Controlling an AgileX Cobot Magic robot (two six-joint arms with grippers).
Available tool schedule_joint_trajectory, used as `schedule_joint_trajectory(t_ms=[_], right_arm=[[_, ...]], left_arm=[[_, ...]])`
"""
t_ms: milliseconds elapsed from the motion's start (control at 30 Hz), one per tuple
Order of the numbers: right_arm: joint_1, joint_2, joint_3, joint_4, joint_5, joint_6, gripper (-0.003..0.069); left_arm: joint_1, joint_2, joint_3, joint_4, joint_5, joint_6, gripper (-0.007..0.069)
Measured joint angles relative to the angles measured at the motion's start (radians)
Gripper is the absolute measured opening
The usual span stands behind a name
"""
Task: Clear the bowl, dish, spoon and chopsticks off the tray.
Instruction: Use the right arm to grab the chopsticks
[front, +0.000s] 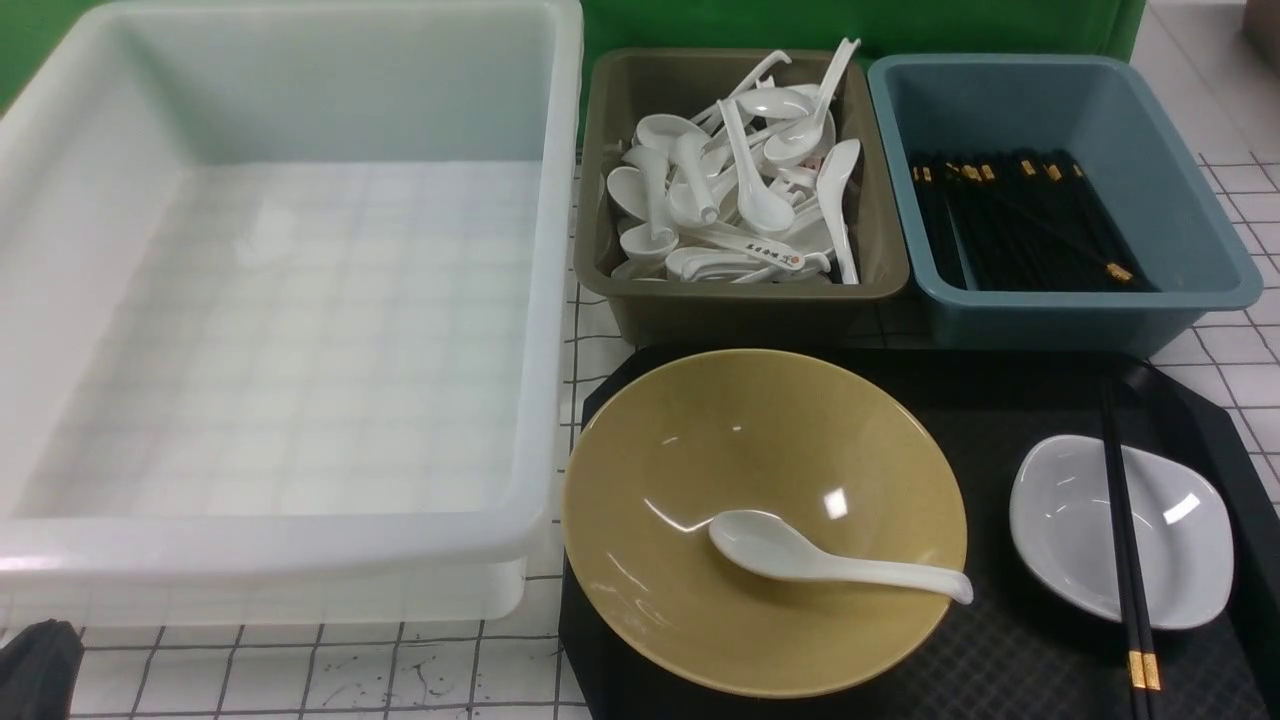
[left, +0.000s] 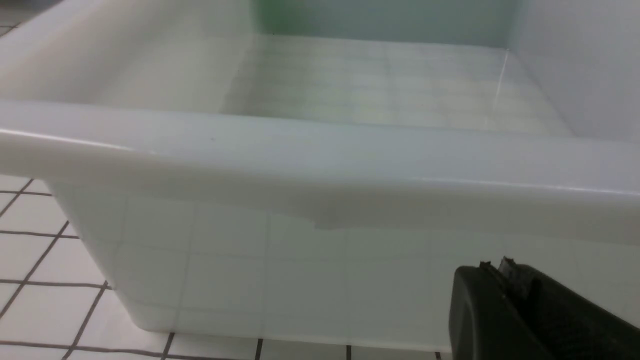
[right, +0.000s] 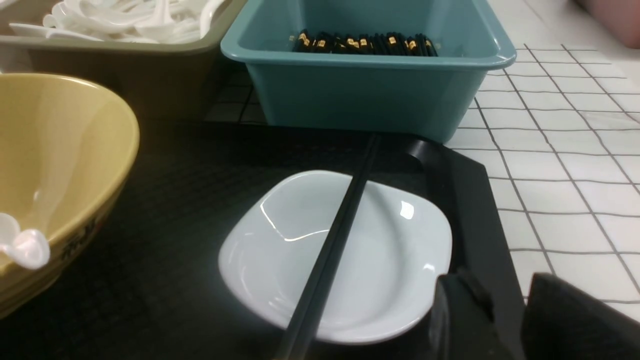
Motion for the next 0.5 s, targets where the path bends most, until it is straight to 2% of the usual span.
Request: schedule_joint_trajectory(t_ms=[500], right_arm=[[0.000, 0.000, 0.000, 0.000, 0.000, 0.001, 0.0237]], left_arm=[[0.000, 0.000, 0.000, 0.004, -0.008, 0.000, -0.0015]])
